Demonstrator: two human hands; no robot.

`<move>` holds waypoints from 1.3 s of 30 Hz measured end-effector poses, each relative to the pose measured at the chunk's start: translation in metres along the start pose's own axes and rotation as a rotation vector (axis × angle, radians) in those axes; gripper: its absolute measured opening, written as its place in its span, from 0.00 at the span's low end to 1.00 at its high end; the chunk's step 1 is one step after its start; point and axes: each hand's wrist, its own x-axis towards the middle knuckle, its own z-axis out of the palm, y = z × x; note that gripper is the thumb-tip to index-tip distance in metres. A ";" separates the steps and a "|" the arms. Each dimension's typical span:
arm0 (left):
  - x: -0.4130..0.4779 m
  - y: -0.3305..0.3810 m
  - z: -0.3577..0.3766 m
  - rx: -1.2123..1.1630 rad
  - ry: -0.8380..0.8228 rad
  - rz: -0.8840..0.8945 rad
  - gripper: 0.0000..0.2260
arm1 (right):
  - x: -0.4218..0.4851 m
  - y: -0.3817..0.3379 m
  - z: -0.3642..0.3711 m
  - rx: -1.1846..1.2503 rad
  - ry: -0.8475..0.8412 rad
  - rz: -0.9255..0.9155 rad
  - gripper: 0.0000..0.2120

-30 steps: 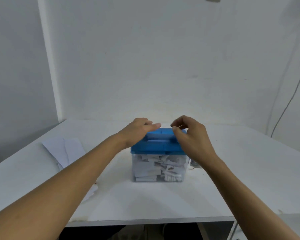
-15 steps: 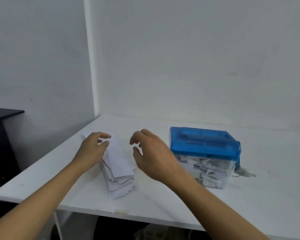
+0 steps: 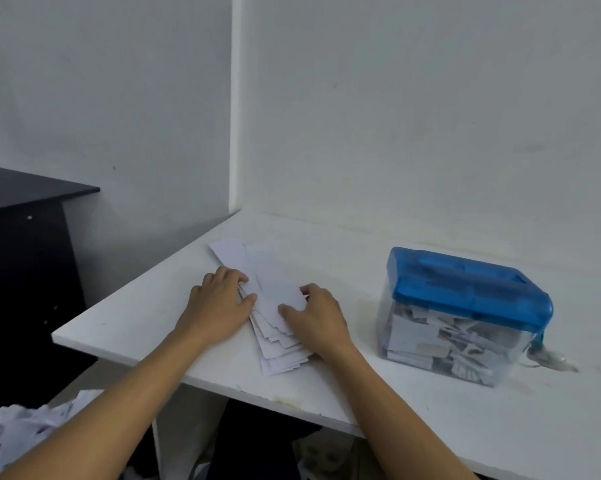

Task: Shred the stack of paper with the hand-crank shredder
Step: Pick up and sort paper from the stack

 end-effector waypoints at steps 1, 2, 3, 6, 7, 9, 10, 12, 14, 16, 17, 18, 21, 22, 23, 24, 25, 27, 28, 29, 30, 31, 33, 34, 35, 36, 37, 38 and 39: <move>-0.001 -0.001 0.000 0.005 -0.005 0.001 0.17 | -0.002 0.000 0.000 0.027 0.015 0.002 0.24; -0.001 -0.001 0.000 0.011 -0.008 0.003 0.17 | -0.003 0.001 -0.001 0.049 0.035 -0.001 0.22; -0.002 -0.001 0.000 0.015 -0.009 0.005 0.17 | -0.004 0.001 -0.002 0.072 0.053 -0.008 0.20; -0.003 0.000 0.001 0.018 -0.003 0.009 0.17 | -0.006 0.003 -0.004 0.173 0.087 -0.022 0.15; -0.004 0.000 0.000 0.018 0.002 0.011 0.16 | -0.007 0.003 -0.005 0.203 0.094 -0.022 0.14; -0.004 0.000 0.000 0.015 0.008 0.015 0.16 | -0.006 0.004 -0.005 0.232 0.117 -0.027 0.14; -0.004 0.000 0.000 0.017 0.010 0.018 0.16 | -0.006 0.004 -0.005 0.240 0.129 -0.028 0.15; -0.005 -0.001 0.000 0.021 0.008 0.016 0.15 | -0.007 0.002 -0.006 0.266 0.140 -0.013 0.16; -0.004 -0.002 0.002 0.022 0.000 0.020 0.15 | -0.006 0.003 -0.008 0.324 0.146 0.003 0.15; -0.004 -0.002 0.001 0.009 0.004 0.025 0.14 | -0.007 0.001 -0.011 0.394 0.151 -0.006 0.10; -0.005 0.000 0.000 -0.004 0.036 0.040 0.13 | -0.007 0.001 -0.013 0.419 0.159 -0.014 0.07; -0.006 0.002 -0.002 -0.019 0.104 0.070 0.12 | -0.007 -0.001 -0.014 0.440 0.169 -0.024 0.06; -0.013 0.015 -0.010 -0.168 0.343 0.103 0.15 | -0.004 -0.007 -0.019 0.540 0.180 -0.057 0.06; -0.016 0.024 -0.013 -0.283 0.356 0.052 0.18 | -0.003 -0.011 -0.021 0.569 0.172 -0.081 0.06; -0.019 0.034 -0.017 -0.412 0.320 -0.015 0.19 | -0.002 -0.016 -0.022 0.586 0.160 -0.109 0.06; -0.020 0.045 -0.019 -0.529 0.257 -0.084 0.20 | -0.002 -0.022 -0.023 0.596 0.147 -0.140 0.06; -0.021 0.055 -0.023 -0.604 0.206 -0.141 0.22 | -0.004 -0.027 -0.025 0.602 0.140 -0.171 0.07; -0.022 0.072 -0.033 -0.693 0.173 -0.149 0.23 | -0.007 -0.036 -0.032 0.616 0.136 -0.229 0.08; -0.020 0.078 -0.038 -0.748 0.181 -0.116 0.21 | -0.009 -0.042 -0.037 0.613 0.132 -0.258 0.09; -0.017 0.084 -0.042 -0.804 0.183 -0.080 0.18 | -0.011 -0.044 -0.043 0.600 0.133 -0.283 0.11; -0.015 0.089 -0.048 -0.847 0.183 -0.048 0.15 | -0.013 -0.048 -0.049 0.593 0.129 -0.307 0.13; -0.014 0.095 -0.054 -0.884 0.181 -0.022 0.14 | -0.016 -0.050 -0.056 0.594 0.126 -0.327 0.14; -0.012 0.110 -0.064 -0.941 0.181 0.021 0.13 | -0.023 -0.054 -0.076 0.590 0.129 -0.367 0.13; -0.010 0.120 -0.069 -0.950 0.189 0.059 0.11 | -0.026 -0.055 -0.089 0.585 0.141 -0.391 0.13; -0.010 0.129 -0.073 -0.961 0.200 0.094 0.10 | -0.028 -0.057 -0.101 0.570 0.152 -0.413 0.14; -0.010 0.140 -0.078 -0.967 0.208 0.129 0.10 | -0.030 -0.057 -0.115 0.542 0.172 -0.427 0.15; -0.009 0.156 -0.081 -0.971 0.212 0.160 0.10 | -0.033 -0.054 -0.134 0.489 0.204 -0.433 0.16; -0.009 0.165 -0.085 -0.954 0.216 0.186 0.12 | -0.035 -0.053 -0.148 0.440 0.218 -0.433 0.16; -0.008 0.177 -0.087 -0.931 0.214 0.220 0.15 | -0.036 -0.049 -0.163 0.397 0.226 -0.427 0.15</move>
